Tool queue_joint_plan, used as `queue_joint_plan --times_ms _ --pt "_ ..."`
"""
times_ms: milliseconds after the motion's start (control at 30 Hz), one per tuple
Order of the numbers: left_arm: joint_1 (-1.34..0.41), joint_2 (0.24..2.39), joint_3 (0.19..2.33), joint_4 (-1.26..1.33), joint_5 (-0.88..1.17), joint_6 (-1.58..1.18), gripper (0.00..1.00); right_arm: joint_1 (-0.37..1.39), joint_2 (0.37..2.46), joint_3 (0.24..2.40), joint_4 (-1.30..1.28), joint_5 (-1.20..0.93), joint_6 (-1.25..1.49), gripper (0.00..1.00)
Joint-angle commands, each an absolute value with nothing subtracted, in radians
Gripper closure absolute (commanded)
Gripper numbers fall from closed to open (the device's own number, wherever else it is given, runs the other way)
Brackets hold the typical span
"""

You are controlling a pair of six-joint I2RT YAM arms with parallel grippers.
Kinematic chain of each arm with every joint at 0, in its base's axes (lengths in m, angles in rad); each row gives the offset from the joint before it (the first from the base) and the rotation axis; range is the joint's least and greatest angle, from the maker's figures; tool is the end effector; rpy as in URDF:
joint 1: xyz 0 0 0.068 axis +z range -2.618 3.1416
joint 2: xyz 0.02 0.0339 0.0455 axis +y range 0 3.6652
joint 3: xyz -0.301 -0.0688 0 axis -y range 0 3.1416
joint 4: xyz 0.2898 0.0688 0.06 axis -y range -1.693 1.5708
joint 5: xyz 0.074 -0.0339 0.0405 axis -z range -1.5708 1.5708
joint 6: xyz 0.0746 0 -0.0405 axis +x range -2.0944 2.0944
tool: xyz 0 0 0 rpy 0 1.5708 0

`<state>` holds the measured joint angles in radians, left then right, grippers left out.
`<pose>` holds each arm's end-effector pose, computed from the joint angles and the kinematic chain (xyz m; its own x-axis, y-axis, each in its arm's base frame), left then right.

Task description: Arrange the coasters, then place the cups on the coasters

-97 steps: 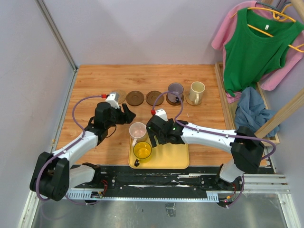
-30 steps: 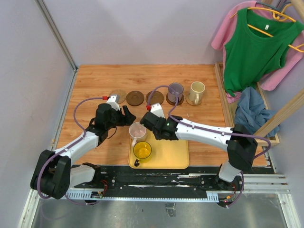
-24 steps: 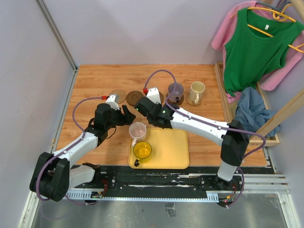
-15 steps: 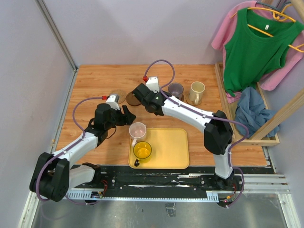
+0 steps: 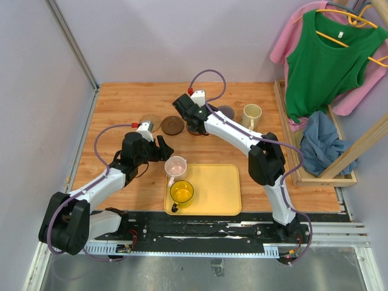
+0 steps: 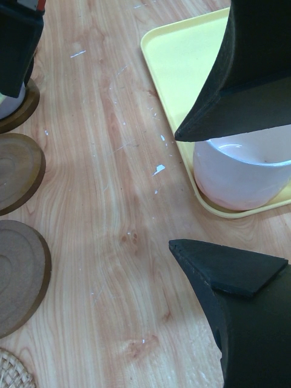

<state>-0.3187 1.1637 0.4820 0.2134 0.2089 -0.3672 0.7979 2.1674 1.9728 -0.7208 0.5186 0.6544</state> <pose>0.2751 -0.1071 0.1875 -0.5732 -0.1807 -0.7992 0.2962 0.8637 -0.4077 0.4242 0.3820 0.2553 -0.6893 0.0504 -0.7228 0.0110 0.9982 0.0592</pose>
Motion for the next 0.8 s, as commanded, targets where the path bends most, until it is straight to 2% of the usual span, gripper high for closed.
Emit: queue_joint_plan --times_ms 0,767 --pt "-0.33 1.175 0.505 0.221 0.224 -0.352 0.31 0.775 2.178 2.024 -0.717 0.507 0.665 0.99" --pt "-0.331 1.207 0.499 0.229 0.218 -0.348 0.31 0.743 2.252 2.049 -0.688 0.476 0.673 0.99"
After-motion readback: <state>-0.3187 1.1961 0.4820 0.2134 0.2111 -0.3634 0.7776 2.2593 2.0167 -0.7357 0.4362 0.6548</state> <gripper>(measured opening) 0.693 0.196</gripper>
